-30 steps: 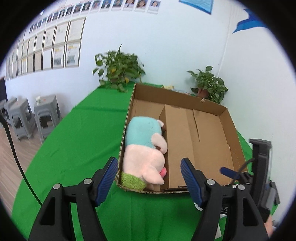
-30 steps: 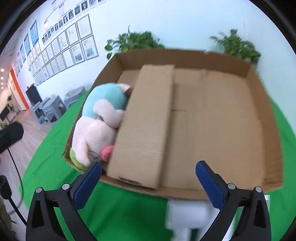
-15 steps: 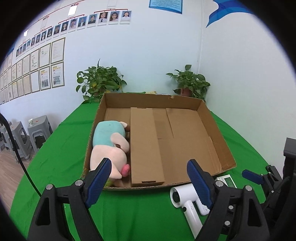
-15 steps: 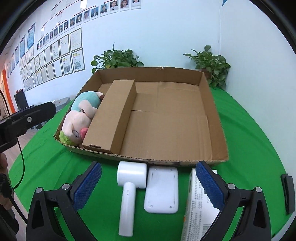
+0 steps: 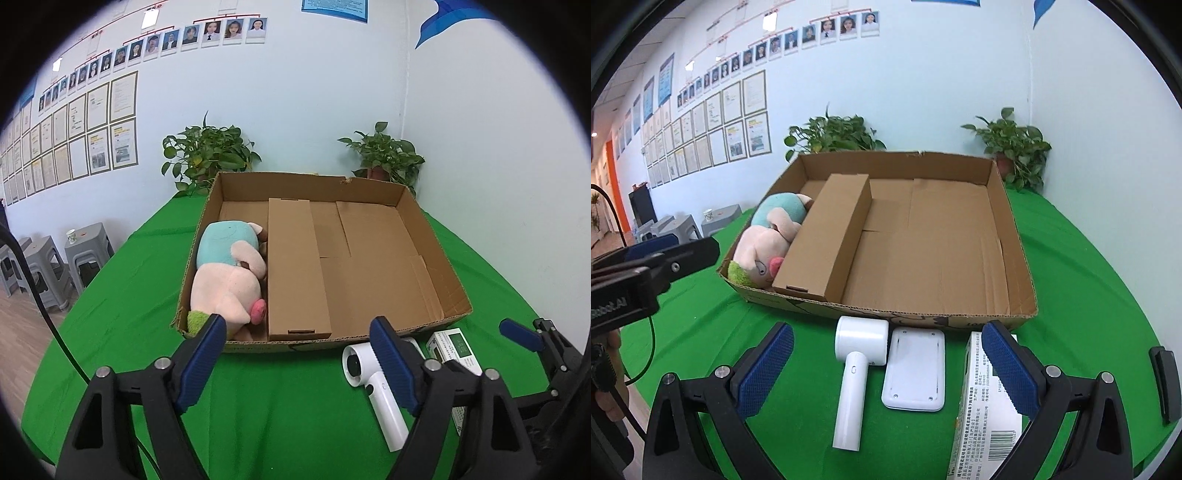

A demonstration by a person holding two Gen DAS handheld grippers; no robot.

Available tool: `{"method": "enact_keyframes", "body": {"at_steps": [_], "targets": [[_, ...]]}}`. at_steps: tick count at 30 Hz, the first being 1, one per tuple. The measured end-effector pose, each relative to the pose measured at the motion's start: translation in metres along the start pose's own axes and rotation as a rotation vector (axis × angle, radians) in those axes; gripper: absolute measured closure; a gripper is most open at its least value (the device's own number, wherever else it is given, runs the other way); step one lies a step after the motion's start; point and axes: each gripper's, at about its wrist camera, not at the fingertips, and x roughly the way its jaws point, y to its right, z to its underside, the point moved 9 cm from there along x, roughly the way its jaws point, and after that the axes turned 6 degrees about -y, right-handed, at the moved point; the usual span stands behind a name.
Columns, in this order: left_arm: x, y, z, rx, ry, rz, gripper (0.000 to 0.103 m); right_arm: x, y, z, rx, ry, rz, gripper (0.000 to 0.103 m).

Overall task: Organize objects
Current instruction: 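Move the right gripper toward the white hair dryer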

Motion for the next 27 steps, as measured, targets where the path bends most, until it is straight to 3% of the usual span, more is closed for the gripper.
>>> {"method": "enact_keyframes", "body": {"at_steps": [2,6,10,11,12,13,15,18,22,27], "targets": [[0.001,-0.002,0.006,0.002,-0.013,0.000,0.039,-0.008,0.003,0.003,-0.003,0.017,-0.020,0.001],[0.003,-0.005,0.015,-0.015,-0.038,0.018,0.070,-0.019,0.017,0.012,0.022,0.032,-0.051,0.001],[0.001,0.000,0.016,-0.004,-0.032,0.038,0.073,-0.029,0.024,0.018,0.047,0.035,-0.057,0.001],[-0.001,0.002,0.015,-0.004,-0.020,0.041,0.072,-0.032,0.025,0.019,0.049,0.037,-0.061,0.001],[-0.003,0.004,0.014,-0.004,-0.012,0.043,0.064,-0.035,0.024,0.021,0.051,0.037,-0.067,0.001],[-0.003,0.005,0.013,-0.002,-0.009,0.047,0.044,-0.038,0.022,0.023,0.052,0.034,-0.074,0.001],[-0.006,0.006,0.012,-0.007,0.007,0.055,0.020,-0.039,0.019,0.027,0.046,0.026,-0.088,0.001],[-0.007,0.010,0.014,-0.009,-0.004,0.081,0.021,-0.038,0.011,0.036,0.025,0.012,-0.125,0.001],[0.009,0.011,0.026,-0.034,-0.089,0.130,0.021,-0.024,-0.002,0.051,-0.008,-0.037,-0.209,0.002],[0.050,0.020,0.052,-0.130,-0.281,0.357,0.021,0.004,-0.030,0.078,-0.047,-0.163,-0.359,0.005]]}}
